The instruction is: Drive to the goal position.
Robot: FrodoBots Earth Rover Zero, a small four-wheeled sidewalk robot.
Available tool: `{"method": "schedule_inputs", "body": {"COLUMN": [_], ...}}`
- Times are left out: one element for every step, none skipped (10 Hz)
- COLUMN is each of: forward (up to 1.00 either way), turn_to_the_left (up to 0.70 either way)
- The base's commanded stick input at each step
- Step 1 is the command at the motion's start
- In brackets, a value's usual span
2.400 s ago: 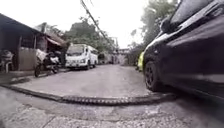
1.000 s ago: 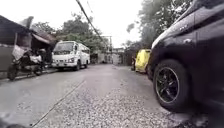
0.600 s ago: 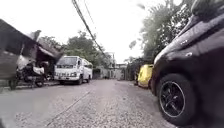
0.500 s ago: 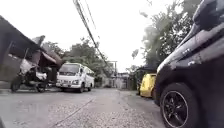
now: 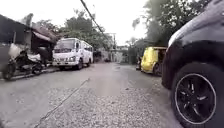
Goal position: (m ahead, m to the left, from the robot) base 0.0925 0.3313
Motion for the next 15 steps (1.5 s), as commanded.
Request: {"method": "schedule_inputs", "body": {"forward": [0.5, 0.5, 0.5, 0.5, 0.5, 0.5, 0.5, 0.5, 0.5, 0.5, 0.5, 0.5, 0.5, 0.5, 0.5], "turn_to_the_left": [0.0, 0.0, 0.0, 0.0, 0.0, 0.0, 0.0, 0.0, 0.0, 0.0, 0.0, 0.0, 0.0, 0.0, 0.0]}}
